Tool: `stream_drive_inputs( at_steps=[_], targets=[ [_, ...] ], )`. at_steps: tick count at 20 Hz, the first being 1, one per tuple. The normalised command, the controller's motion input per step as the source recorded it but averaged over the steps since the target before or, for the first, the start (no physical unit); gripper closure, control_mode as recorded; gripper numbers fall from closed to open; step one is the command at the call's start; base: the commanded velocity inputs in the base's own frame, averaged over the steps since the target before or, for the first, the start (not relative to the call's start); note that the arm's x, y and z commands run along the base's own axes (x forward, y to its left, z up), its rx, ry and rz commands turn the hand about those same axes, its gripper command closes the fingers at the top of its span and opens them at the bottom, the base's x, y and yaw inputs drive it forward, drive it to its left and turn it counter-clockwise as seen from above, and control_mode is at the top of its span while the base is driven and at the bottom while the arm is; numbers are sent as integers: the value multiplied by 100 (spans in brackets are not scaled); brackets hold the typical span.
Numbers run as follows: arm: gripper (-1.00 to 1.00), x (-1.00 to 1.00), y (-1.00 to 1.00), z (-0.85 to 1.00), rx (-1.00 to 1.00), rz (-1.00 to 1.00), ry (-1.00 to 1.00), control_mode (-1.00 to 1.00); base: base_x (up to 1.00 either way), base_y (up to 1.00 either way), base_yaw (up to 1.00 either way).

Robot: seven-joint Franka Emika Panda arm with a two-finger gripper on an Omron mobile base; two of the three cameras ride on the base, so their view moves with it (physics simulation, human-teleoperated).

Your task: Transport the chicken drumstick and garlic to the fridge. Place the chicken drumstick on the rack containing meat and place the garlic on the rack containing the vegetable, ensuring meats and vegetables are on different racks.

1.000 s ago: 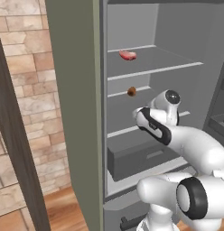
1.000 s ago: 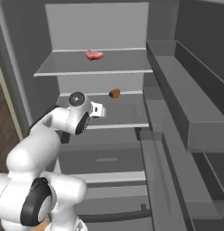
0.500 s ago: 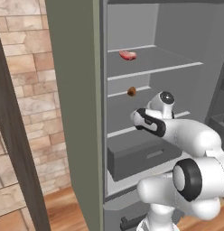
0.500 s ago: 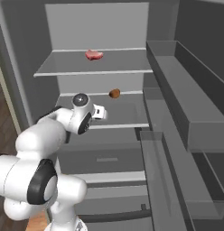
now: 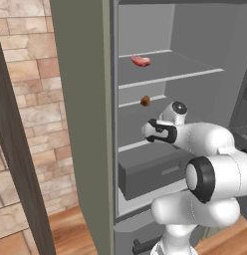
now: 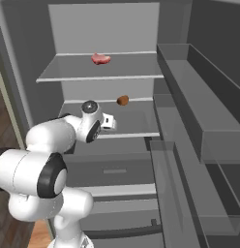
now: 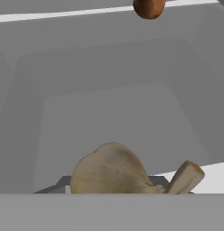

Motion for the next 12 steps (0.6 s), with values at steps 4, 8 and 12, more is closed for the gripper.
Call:
stream_drive_inputs(
  at_steps=[4,8,12],
  targets=[
    [100,21,0,-20,0,0,1,-100,0,0,0],
    [100,21,0,-18,0,0,1,-100,0,0,0],
    [100,28,0,-20,0,0,4,-100,0,0,0]
  ],
)
